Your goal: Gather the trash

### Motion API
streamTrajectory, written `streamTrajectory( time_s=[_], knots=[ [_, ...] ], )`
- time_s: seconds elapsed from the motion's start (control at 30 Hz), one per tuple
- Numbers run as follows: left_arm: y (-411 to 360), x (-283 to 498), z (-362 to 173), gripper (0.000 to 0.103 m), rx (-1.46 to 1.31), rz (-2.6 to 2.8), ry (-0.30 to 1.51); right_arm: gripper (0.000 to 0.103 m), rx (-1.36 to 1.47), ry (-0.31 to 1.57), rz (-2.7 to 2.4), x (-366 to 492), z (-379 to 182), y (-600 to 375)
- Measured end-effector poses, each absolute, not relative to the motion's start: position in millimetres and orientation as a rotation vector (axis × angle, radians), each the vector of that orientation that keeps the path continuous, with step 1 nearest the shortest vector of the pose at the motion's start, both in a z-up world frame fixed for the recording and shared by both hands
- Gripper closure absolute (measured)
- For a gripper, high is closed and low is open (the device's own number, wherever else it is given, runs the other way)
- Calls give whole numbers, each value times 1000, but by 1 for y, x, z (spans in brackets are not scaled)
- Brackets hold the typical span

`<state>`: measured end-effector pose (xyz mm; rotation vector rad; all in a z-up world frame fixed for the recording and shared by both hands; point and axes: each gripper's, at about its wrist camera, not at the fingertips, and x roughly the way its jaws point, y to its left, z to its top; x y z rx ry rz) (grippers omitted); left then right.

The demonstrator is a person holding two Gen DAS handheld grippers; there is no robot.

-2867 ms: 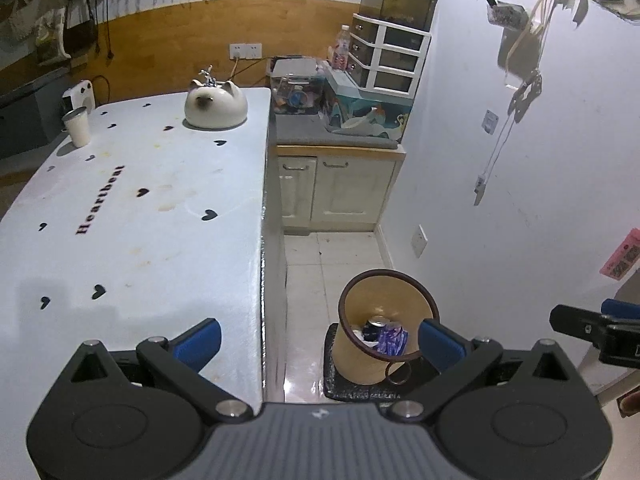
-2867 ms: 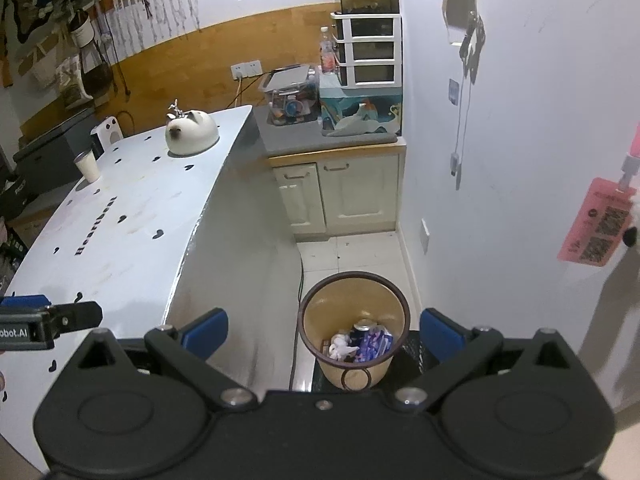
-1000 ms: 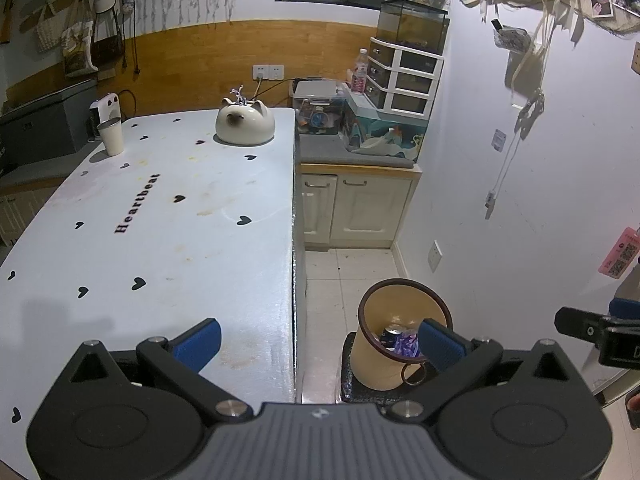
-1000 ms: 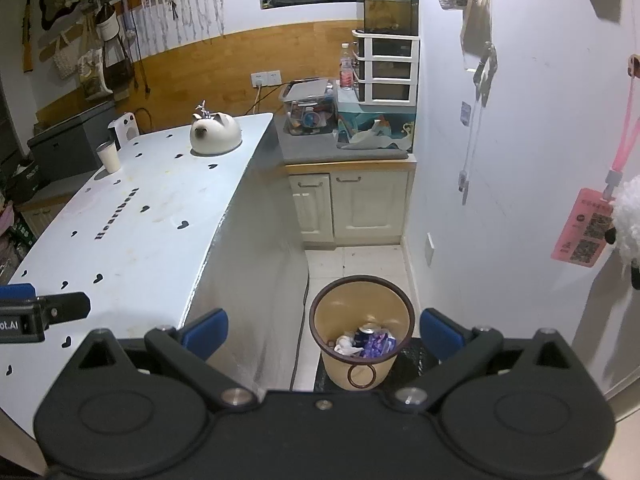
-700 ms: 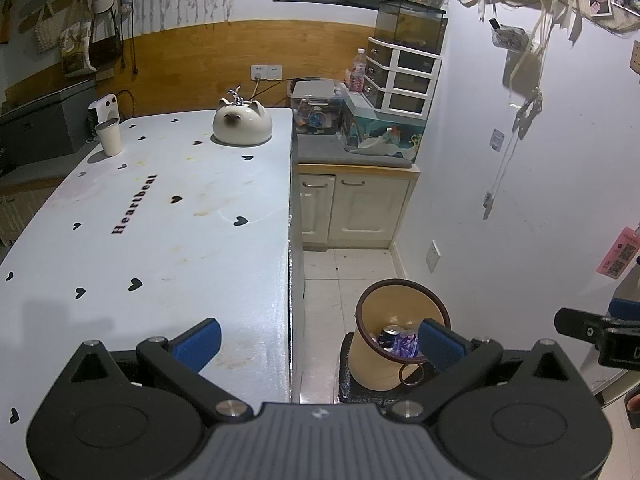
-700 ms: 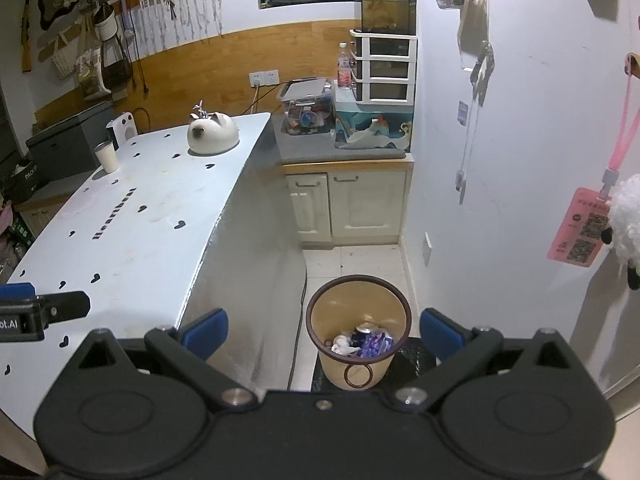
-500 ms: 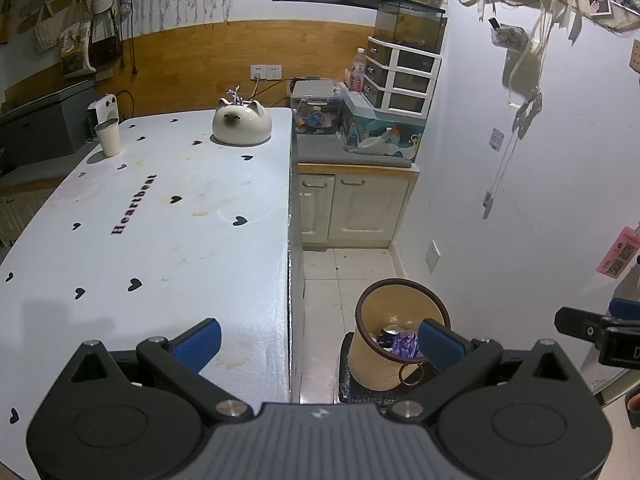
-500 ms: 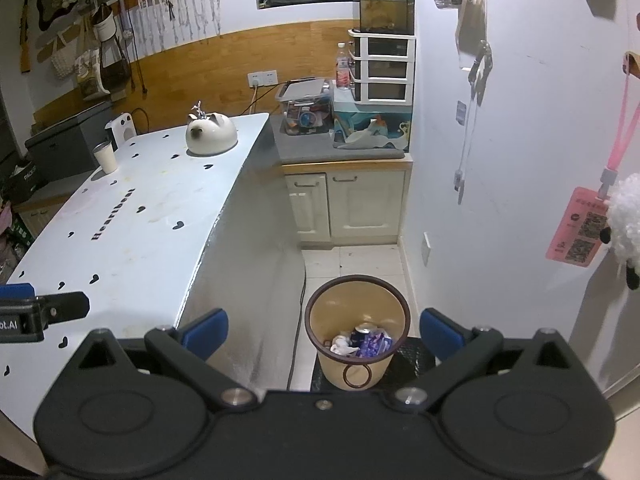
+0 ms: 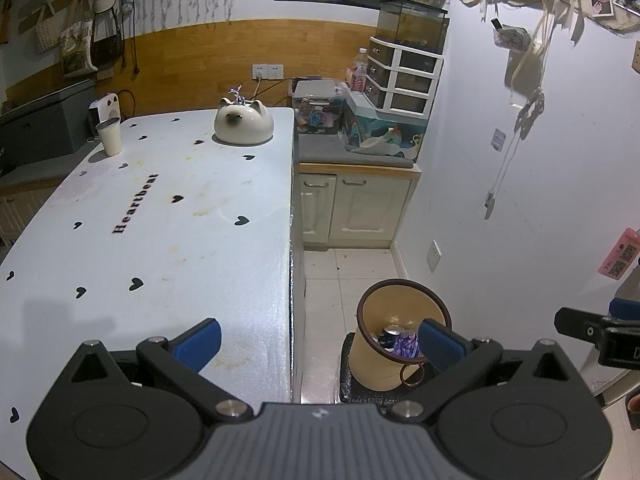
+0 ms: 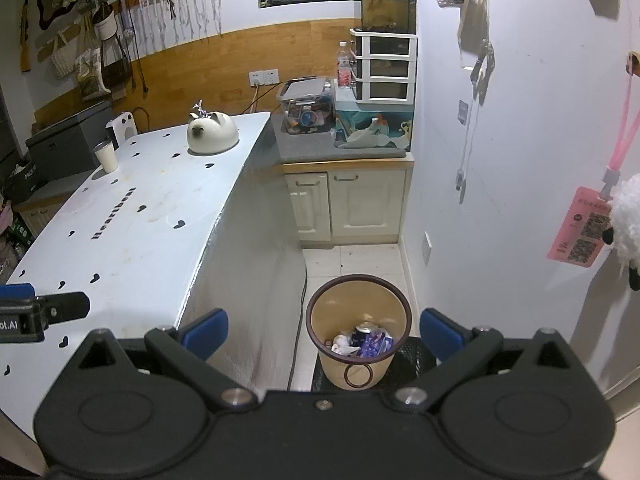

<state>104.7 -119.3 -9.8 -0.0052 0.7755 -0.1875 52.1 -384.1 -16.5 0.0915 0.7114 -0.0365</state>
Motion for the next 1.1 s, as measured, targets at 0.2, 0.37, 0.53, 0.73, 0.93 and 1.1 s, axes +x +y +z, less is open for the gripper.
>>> streamTrajectory(
  time_s=[0.2,0.37,0.53,0.73,0.93,1.1],
  knots=[
    [-120,105,-10,0,-6,-188,775,0,88,712,-35,53,-16,-383],
    [-121,105,-10,0,-4,-190,774,0,88,711,-40,53,-16,-382],
    [-121,105,-10,0,-5,-189,775,0,88,710,-42,53,-15,-381],
    [-121,106,-10,0,-3,-188,775,0,88,710,-42,53,-15,-381],
    [-119,107,-9,0,-4,-185,775,0,86,710,-39,53,-13,-379],
    [-119,107,-10,0,-3,-186,775,0,85,709,-39,53,-13,-377]
  ],
)
